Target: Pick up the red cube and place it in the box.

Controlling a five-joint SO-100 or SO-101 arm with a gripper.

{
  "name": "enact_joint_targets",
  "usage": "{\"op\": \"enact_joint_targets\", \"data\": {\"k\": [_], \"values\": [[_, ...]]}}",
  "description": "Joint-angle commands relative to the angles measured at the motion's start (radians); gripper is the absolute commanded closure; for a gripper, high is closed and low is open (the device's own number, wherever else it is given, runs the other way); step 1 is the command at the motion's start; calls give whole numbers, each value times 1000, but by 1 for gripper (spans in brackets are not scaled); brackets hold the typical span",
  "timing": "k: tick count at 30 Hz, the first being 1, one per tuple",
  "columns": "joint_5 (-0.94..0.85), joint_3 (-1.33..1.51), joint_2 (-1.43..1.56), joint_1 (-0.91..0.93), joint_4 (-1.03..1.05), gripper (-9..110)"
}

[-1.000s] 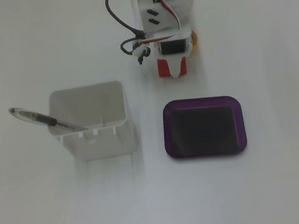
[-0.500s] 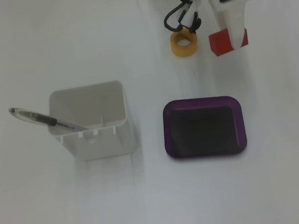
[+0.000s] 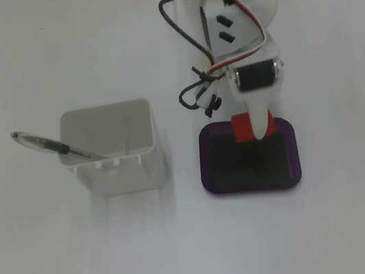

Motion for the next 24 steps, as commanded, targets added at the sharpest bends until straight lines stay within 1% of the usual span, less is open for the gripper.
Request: {"op": "enact_joint_targets", "data": {"k": [1,9,17,20,24], "values": [[3,-106,-48,44,-5,102],[-3,-117,-138,64,-3,102],[-6,-117,-140,64,-2,101],[-6,-117,-127,64,2,95],[-5,-138,-124,64,92,85]]}}
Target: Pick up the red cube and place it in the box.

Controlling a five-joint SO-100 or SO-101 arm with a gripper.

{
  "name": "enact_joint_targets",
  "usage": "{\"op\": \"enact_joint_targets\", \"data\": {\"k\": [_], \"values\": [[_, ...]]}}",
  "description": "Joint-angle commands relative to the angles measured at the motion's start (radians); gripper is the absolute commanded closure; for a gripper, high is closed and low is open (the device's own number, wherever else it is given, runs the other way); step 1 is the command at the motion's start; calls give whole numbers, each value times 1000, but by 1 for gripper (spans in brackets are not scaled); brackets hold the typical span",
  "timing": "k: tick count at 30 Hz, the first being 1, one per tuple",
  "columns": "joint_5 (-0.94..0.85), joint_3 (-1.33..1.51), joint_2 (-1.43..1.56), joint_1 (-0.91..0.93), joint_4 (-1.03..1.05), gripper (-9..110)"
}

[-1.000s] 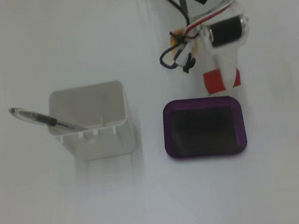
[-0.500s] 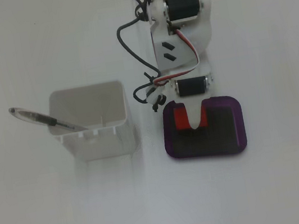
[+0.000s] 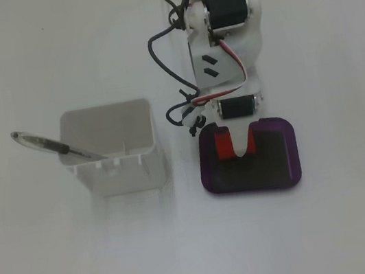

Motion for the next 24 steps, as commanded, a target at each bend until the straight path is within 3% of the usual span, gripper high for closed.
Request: {"op": "enact_joint_targets", "data": {"k": [1,16,24], "values": [[-2,-94,31,5,77,83],[-9,-784,172,6,735,81],[-11,-430,442,31,761,81]]}}
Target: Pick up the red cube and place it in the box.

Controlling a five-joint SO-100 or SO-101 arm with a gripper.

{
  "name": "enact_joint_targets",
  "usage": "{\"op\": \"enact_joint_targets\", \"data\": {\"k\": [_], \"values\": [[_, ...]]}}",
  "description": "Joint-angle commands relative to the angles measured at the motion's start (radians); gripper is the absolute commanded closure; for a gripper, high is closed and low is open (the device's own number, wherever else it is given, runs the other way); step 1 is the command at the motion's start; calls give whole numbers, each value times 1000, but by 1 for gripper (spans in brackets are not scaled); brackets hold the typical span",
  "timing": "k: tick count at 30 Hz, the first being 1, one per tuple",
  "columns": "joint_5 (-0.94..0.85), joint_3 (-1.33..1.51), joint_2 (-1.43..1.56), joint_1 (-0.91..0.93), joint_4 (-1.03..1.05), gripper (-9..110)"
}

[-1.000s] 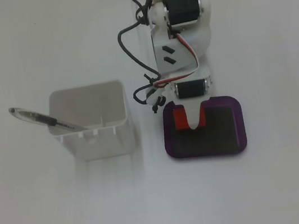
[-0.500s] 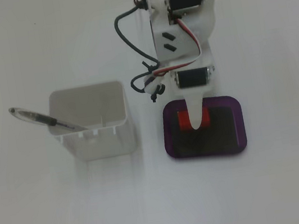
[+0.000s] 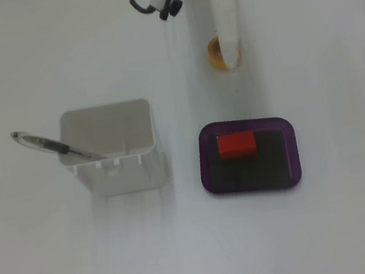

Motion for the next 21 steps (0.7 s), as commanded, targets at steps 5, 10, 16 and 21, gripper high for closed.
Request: {"op": "enact_joint_targets", "data": {"k": [5,10,16,21], "values": [[-5,495,325,15,-51,81],[-8,902,560,31,-249,81],[-126,1425,873,114,-575,81],[-202,1758,1114,176,-753,81]]}}
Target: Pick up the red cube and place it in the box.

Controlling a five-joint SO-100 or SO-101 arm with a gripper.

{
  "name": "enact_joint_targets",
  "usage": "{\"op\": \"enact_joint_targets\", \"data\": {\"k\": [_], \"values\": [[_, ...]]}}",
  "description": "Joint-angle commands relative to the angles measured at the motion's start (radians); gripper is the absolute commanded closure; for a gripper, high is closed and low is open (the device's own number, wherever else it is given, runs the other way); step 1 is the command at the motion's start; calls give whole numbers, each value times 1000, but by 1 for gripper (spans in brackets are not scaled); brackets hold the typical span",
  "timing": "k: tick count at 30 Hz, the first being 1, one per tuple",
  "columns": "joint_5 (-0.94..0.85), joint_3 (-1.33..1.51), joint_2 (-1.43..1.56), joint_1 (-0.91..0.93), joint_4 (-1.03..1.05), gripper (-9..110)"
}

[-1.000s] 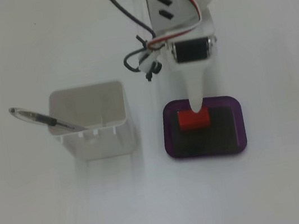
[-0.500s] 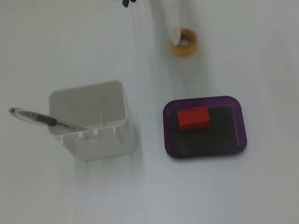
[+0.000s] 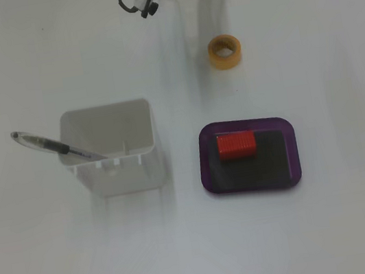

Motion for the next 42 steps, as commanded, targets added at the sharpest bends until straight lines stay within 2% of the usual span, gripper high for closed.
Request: {"op": "enact_joint_targets", "data": {"k": [1,8,18,26,32,34,38,42], "values": [[-31,193,186,28,-118,81],[-23,500,454,67,-265,81],[-23,795,787,57,-265,81],[87,833,994,51,-160,81],[146,824,1009,51,-135,81],[146,824,1009,51,-115,85],[147,824,1009,51,-101,103],[147,824,1009,51,-101,101]]}}
